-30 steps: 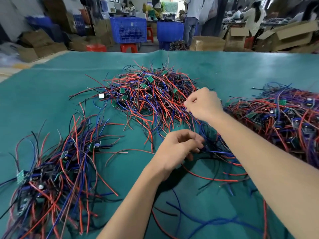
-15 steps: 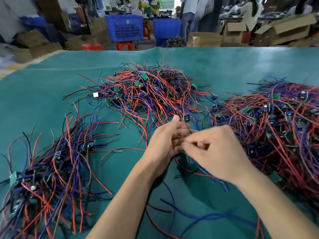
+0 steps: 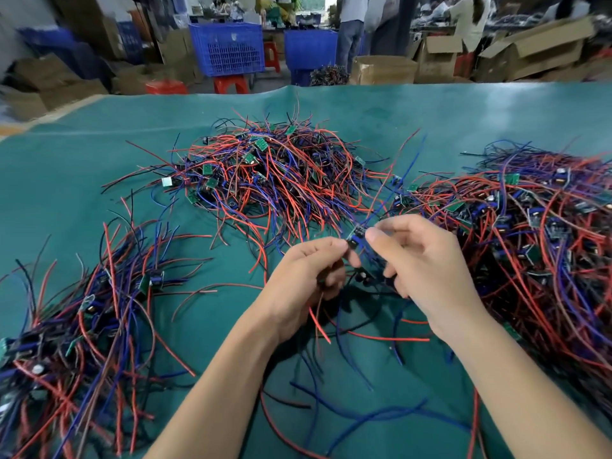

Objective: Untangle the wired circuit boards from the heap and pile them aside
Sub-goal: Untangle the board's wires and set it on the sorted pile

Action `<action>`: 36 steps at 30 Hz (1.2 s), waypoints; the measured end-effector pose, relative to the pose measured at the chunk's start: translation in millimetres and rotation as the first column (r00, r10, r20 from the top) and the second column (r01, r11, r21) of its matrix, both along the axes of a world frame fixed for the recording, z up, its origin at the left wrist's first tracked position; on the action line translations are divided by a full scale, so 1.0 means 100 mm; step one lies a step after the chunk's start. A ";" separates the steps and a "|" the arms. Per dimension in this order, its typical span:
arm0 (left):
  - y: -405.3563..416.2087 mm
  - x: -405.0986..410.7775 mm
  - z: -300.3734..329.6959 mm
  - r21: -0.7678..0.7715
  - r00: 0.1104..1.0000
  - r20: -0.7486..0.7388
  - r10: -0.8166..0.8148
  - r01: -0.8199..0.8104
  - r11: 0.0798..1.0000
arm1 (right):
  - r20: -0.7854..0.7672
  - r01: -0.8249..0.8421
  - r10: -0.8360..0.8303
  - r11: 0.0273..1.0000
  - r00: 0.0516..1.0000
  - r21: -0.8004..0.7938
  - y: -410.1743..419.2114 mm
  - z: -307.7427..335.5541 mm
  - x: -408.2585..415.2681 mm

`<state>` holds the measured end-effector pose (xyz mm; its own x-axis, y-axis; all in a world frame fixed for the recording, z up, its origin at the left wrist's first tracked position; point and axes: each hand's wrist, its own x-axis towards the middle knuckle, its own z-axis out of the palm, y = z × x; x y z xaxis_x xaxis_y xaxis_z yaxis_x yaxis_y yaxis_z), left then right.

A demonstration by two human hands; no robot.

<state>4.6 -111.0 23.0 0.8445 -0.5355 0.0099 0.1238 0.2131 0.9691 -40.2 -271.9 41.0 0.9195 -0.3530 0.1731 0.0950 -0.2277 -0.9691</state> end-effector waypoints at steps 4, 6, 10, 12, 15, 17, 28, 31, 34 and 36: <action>-0.01 -0.02 0.01 0.041 1.000 0.022 0.002 -0.003 0.999 | -0.009 -0.176 0.184 0.954 0.983 0.242 0.04 0.00 -0.01; -0.01 -0.02 0.00 0.042 0.999 0.041 -0.022 0.020 0.999 | -0.020 -0.197 0.219 0.911 0.976 0.362 0.03 0.04 -0.01; 0.00 -0.02 0.00 0.046 0.995 0.065 -0.072 0.069 0.997 | -0.029 -0.214 0.265 0.833 0.964 0.511 -0.02 0.07 -0.02; 0.00 -0.01 0.00 0.047 0.995 0.069 -0.077 0.074 0.996 | 0.005 -0.187 0.212 0.848 0.977 0.497 -0.01 0.06 -0.02; 0.00 -0.01 -0.01 0.057 0.993 0.086 -0.082 0.077 0.995 | 0.079 -0.023 -0.011 0.908 0.997 0.419 0.00 0.03 0.01; -0.01 -0.02 -0.01 0.075 0.991 0.105 -0.084 0.076 0.994 | 0.118 0.080 -0.132 0.926 0.984 0.369 -0.03 0.03 0.03; -0.02 -0.03 -0.02 0.155 0.974 0.190 -0.120 0.091 0.984 | 0.435 0.469 -0.451 0.880 0.779 0.072 -0.44 0.15 0.04; -0.02 -0.02 -0.02 0.159 0.974 0.190 -0.126 0.096 0.983 | 0.482 0.565 -0.532 0.820 0.697 0.088 -0.56 0.17 0.03; 0.00 -0.01 -0.02 0.138 0.980 0.166 -0.107 0.085 0.987 | 0.498 0.676 -0.639 0.725 0.587 0.134 -0.71 0.16 0.03; 0.01 0.01 -0.02 0.075 0.994 0.089 -0.062 0.055 0.996 | 0.484 0.742 -0.713 0.647 0.507 0.177 -0.82 0.15 0.03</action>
<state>5.8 -110.0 21.1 0.8090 -0.5860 0.0448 0.0447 0.1374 0.9895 -37.2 -353.5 55.8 0.1283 -0.8378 0.5306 0.3052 -0.4757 -0.8249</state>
